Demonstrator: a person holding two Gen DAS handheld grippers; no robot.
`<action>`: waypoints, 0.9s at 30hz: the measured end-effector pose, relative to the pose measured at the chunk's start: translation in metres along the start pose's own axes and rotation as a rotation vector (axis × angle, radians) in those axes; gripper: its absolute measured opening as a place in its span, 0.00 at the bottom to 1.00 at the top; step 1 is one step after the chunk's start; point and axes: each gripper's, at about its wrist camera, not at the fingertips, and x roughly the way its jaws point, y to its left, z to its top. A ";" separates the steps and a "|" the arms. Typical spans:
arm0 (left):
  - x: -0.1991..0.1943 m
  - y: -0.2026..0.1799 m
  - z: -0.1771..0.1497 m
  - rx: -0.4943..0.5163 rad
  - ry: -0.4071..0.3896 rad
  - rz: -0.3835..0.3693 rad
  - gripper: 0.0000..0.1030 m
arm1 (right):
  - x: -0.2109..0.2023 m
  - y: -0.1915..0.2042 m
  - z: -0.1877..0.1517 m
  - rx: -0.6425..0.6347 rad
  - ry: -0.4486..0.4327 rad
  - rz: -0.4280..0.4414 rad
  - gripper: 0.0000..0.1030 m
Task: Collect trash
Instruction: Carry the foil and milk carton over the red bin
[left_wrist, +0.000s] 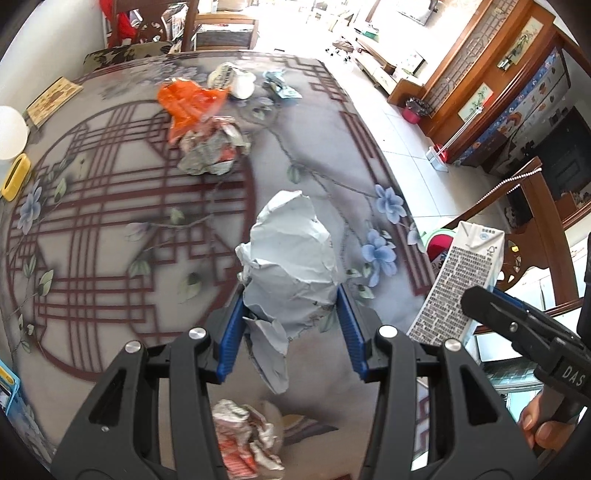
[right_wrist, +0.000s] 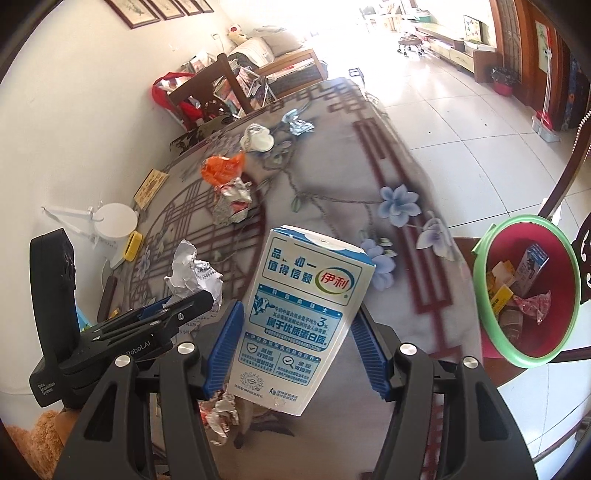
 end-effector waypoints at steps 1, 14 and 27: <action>0.001 -0.004 0.000 0.003 0.000 0.000 0.45 | -0.002 -0.004 0.001 0.003 -0.002 0.002 0.57; 0.012 -0.056 0.006 0.049 0.012 0.018 0.45 | -0.023 -0.061 0.010 0.075 -0.027 0.014 0.56; 0.039 -0.140 0.015 0.173 0.047 -0.037 0.45 | -0.062 -0.163 0.012 0.220 -0.104 -0.091 0.56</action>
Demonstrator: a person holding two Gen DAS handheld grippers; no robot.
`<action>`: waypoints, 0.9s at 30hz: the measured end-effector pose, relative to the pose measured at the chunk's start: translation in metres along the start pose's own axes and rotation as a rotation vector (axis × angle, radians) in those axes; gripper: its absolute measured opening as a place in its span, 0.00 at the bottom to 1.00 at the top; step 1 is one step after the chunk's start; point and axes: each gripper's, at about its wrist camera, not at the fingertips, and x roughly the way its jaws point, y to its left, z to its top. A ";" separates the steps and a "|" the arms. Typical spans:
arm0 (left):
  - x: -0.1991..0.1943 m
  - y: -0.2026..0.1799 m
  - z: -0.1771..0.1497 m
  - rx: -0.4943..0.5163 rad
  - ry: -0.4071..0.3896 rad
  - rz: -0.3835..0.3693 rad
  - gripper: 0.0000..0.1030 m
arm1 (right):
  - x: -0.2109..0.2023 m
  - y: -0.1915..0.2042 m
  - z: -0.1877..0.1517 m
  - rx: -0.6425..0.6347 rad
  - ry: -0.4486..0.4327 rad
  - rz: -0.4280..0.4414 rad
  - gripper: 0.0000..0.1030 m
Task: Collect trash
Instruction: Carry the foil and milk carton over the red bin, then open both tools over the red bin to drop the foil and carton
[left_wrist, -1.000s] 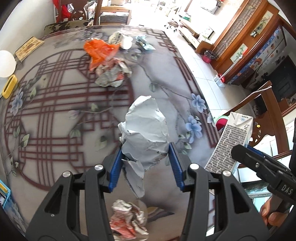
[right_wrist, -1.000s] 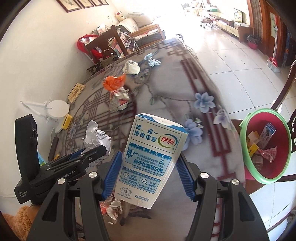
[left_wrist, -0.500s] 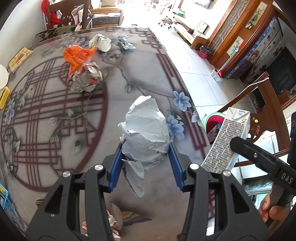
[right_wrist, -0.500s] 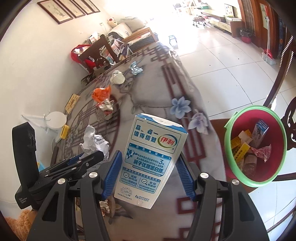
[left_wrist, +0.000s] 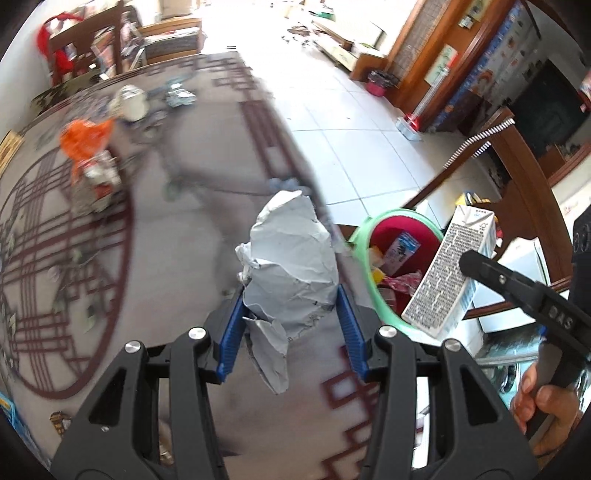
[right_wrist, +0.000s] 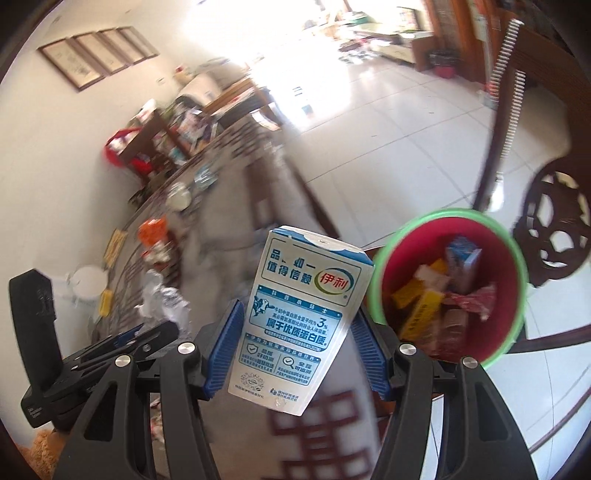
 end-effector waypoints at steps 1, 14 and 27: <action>0.003 -0.008 0.003 0.016 0.002 -0.007 0.45 | -0.002 -0.011 0.003 0.014 -0.008 -0.016 0.56; 0.040 -0.107 0.047 0.199 0.006 -0.093 0.45 | -0.015 -0.103 0.031 0.122 -0.063 -0.153 0.56; 0.081 -0.173 0.069 0.336 0.062 -0.169 0.46 | -0.008 -0.136 0.033 0.182 -0.059 -0.210 0.57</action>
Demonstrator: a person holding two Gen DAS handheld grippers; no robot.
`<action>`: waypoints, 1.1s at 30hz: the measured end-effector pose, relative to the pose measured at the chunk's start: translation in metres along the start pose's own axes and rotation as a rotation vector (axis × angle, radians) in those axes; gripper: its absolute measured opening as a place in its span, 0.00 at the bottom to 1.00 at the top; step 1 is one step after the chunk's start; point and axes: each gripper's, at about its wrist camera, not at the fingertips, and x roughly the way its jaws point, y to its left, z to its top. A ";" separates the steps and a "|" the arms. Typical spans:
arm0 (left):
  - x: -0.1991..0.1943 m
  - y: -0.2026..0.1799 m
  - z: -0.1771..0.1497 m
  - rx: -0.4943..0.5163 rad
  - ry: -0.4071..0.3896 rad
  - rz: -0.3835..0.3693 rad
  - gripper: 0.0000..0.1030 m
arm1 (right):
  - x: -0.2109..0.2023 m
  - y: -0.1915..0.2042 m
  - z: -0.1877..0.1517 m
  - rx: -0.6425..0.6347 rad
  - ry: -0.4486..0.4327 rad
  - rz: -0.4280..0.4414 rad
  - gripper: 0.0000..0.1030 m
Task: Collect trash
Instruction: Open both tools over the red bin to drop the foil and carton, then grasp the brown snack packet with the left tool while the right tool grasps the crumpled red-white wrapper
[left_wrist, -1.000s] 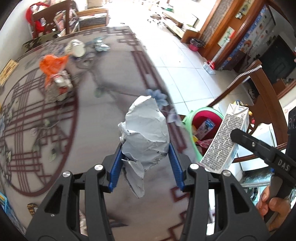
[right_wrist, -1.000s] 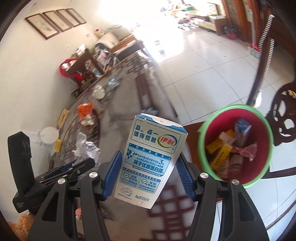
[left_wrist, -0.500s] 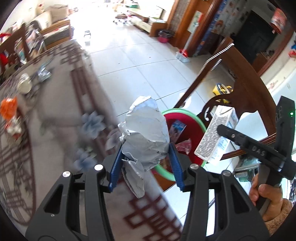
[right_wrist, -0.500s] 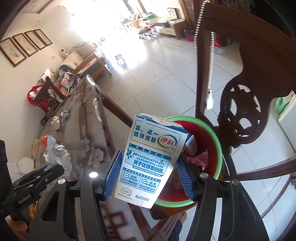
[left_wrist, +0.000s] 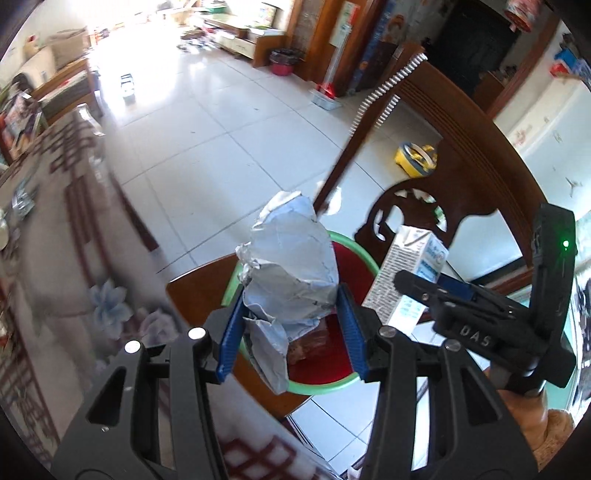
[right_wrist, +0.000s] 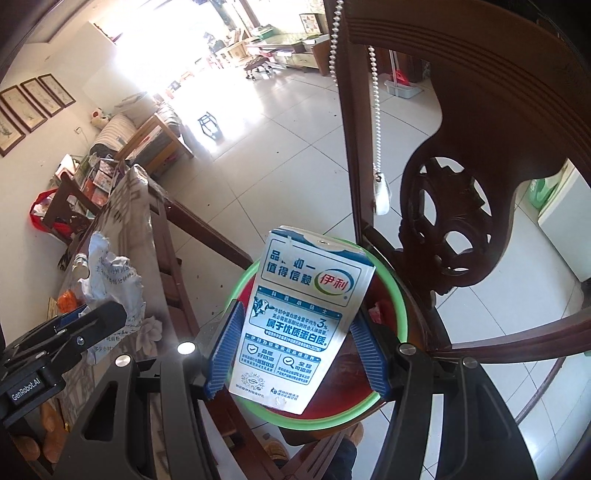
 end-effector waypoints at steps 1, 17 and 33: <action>0.005 -0.003 0.000 0.019 0.017 0.000 0.46 | 0.000 -0.001 0.000 0.002 0.001 0.003 0.58; -0.071 0.068 -0.060 -0.158 -0.079 0.084 0.64 | -0.036 0.036 -0.030 -0.025 -0.022 0.022 0.70; -0.188 0.247 -0.218 -0.531 -0.140 0.310 0.65 | -0.005 0.229 -0.120 -0.335 0.120 0.179 0.70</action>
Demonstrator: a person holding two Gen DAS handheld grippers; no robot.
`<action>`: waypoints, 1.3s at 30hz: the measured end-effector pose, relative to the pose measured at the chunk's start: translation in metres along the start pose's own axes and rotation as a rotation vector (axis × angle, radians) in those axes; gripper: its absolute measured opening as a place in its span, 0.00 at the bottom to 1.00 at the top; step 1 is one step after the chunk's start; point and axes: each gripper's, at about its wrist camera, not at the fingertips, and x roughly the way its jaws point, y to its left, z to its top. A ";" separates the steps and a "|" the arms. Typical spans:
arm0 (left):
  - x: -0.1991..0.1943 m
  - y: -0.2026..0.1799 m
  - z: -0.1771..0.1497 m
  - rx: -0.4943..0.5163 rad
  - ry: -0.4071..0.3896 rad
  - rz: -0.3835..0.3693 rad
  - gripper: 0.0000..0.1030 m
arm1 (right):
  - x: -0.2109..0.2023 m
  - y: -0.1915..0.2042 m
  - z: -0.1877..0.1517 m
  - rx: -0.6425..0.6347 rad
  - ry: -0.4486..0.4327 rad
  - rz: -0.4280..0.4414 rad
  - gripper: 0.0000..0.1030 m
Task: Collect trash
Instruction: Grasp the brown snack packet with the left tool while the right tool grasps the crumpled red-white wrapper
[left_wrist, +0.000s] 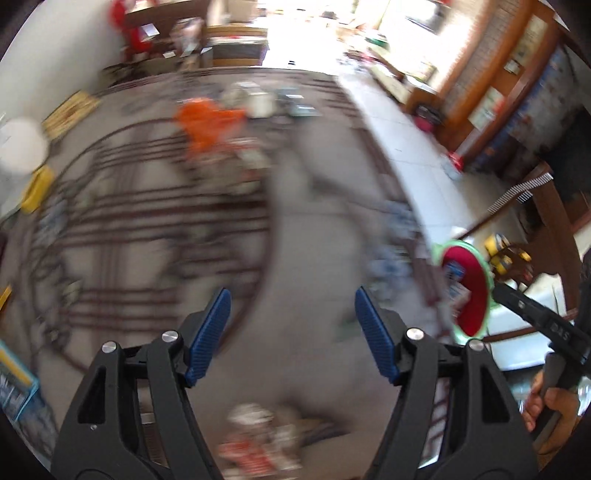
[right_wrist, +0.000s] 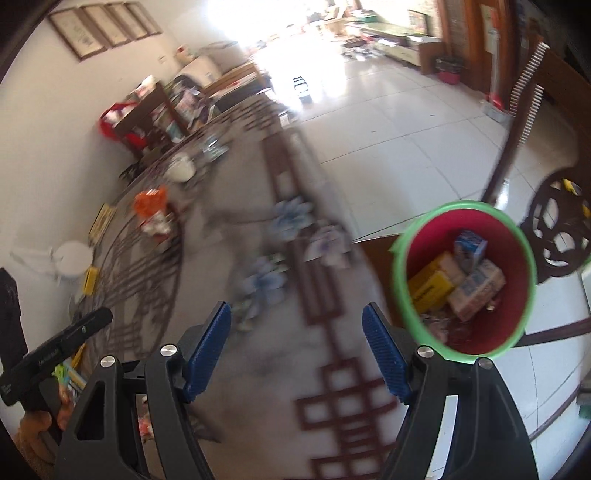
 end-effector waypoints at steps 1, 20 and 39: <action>-0.003 0.020 -0.004 -0.022 0.004 0.022 0.65 | 0.007 0.016 -0.004 -0.023 0.022 0.015 0.70; -0.001 0.152 -0.136 -0.005 0.309 0.085 0.67 | 0.111 0.198 -0.140 -0.359 0.414 0.093 0.42; 0.031 0.140 -0.111 0.033 0.284 -0.046 0.18 | 0.061 0.177 -0.096 -0.249 0.197 0.038 0.20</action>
